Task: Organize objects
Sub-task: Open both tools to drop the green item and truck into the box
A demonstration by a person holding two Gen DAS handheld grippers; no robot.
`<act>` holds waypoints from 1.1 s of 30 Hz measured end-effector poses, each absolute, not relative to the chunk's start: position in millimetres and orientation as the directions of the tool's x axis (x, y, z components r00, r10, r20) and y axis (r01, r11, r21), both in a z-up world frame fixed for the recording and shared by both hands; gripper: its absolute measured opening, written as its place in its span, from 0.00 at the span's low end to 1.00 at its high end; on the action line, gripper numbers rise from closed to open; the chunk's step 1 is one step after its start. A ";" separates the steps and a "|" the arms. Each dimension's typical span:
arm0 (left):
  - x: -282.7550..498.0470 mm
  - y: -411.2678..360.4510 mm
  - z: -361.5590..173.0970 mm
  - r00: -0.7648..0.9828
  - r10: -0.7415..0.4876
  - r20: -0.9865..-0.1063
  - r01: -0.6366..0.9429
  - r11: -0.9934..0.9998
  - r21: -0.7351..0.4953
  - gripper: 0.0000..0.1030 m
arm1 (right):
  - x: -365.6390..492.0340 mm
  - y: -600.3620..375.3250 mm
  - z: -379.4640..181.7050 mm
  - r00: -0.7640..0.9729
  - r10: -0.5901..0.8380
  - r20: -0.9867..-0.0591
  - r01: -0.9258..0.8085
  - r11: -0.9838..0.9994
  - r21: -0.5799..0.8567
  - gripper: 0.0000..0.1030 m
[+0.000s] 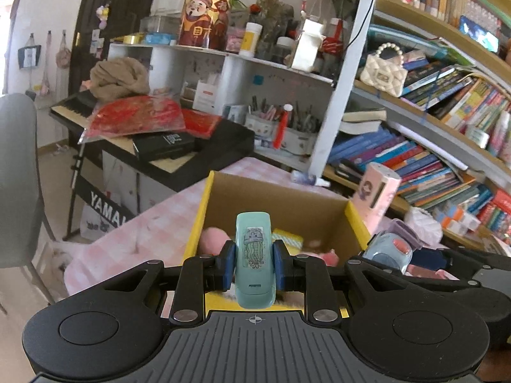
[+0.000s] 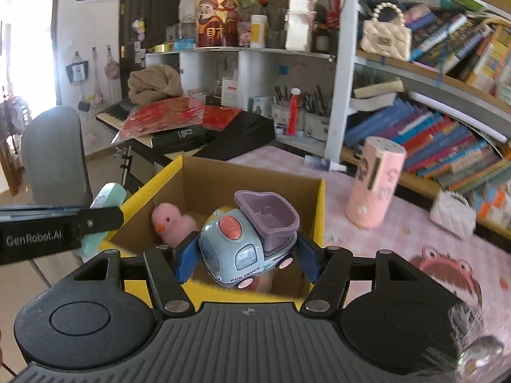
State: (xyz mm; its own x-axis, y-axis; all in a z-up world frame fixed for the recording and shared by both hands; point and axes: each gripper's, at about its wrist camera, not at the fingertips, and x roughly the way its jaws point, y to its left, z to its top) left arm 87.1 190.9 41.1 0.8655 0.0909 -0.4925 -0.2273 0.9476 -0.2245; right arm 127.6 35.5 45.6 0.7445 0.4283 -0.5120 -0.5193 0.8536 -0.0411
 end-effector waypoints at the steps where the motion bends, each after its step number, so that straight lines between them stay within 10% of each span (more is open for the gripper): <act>1: 91.0 190.2 39.7 0.862 0.097 -0.497 -0.232 0.948 -0.219 0.22 | 133.7 38.4 43.7 0.740 0.432 -0.516 -0.530 0.847 -0.051 0.59; 33: 162.5 177.7 -10.8 0.723 0.171 -0.669 -0.310 0.946 -0.093 0.23 | 213.5 67.6 -15.0 0.537 0.506 -0.675 -0.724 0.688 -0.061 0.60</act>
